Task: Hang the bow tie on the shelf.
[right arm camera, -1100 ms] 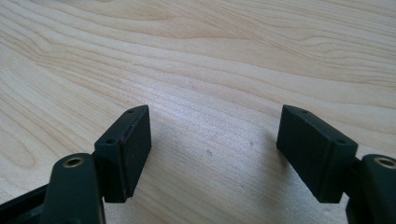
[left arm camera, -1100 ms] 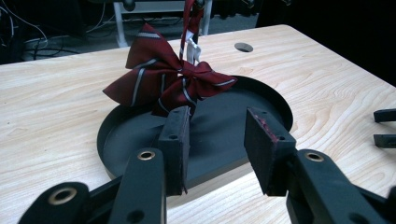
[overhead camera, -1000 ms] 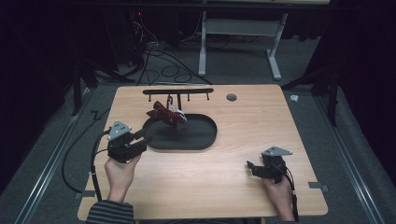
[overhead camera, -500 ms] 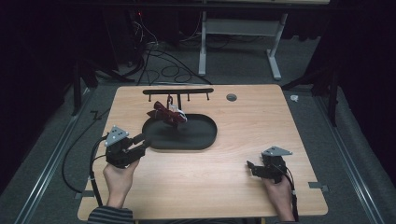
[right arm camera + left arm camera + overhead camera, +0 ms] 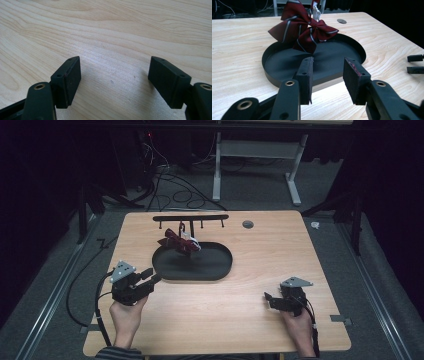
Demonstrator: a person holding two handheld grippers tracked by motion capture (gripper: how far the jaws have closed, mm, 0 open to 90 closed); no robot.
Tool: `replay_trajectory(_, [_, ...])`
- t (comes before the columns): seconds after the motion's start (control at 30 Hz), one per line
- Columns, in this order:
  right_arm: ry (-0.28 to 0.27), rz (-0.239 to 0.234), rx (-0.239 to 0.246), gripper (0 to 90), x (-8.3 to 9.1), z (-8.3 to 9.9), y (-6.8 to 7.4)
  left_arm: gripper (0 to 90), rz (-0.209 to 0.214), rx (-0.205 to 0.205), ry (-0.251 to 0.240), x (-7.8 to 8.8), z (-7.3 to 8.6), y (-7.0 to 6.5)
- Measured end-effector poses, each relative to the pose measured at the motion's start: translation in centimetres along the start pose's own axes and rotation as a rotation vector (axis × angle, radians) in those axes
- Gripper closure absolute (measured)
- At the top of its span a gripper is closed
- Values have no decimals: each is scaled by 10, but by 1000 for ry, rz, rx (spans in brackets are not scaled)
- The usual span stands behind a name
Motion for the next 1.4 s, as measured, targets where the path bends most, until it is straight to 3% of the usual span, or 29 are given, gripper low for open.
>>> replay_trajectory(0.47, [0, 0, -2, 278, 0, 0, 0, 601, 14, 48, 7, 0, 14, 4])
replay_trajectory(1.0, [0, 0, 0, 278, 0, 0, 0, 600, 5, 49, 22, -1, 25, 3])
replay_trajectory(1.4, [0, 0, 0, 279, 0, 0, 0, 599, -7, 73, 41, -4, 38, 7])
Point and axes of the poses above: each handheld gripper's, and its own axes: x roughly backward along the jaws, z roughly out of its underside, y roughly to its left, the point moved 5 cm from there along -x, roughly forward along the jaws, and after that the axes turned 4 degrees about x, right-handed, at the moved point
